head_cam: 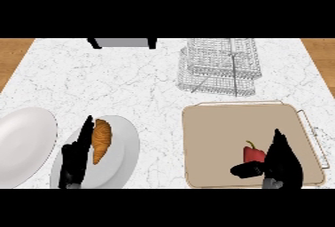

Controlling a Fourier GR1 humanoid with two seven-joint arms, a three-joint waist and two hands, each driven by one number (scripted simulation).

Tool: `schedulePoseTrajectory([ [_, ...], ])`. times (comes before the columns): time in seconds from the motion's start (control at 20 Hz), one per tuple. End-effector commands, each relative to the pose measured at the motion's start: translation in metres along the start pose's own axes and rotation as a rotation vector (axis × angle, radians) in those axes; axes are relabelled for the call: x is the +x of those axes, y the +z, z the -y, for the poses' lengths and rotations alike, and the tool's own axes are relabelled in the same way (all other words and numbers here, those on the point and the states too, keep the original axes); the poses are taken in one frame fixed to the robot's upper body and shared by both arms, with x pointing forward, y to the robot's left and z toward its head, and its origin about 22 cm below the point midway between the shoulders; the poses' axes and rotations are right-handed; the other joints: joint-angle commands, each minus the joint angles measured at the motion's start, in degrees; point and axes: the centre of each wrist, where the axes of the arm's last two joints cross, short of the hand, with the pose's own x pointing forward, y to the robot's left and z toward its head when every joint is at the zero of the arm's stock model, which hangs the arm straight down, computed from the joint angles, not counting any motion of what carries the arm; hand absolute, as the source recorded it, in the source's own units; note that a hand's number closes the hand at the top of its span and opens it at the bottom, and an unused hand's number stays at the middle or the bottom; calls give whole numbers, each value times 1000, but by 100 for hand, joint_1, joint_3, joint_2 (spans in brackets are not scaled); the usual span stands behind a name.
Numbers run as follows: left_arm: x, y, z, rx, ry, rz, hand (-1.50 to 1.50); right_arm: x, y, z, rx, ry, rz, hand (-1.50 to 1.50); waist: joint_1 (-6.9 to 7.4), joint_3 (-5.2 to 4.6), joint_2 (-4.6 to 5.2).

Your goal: Pick the bell pepper from the tray and place it in the tiered basket

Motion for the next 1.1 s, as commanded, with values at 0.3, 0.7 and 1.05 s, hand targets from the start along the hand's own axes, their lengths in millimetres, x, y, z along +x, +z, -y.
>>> schedulePoseTrajectory([
  [0.3,-1,-7,-13,-6,9,-10,0,-13,-8,-29,66,-12,-175,-150,-12,-1,2],
  [0.7,13,-10,-20,13,0,1,0,-7,-32,-36,32,-27,-106,150,-4,0,0],
  [1.05,4,0,1,-21,4,0,0,0,-54,-26,-18,183,99,150,33,1,6],
])
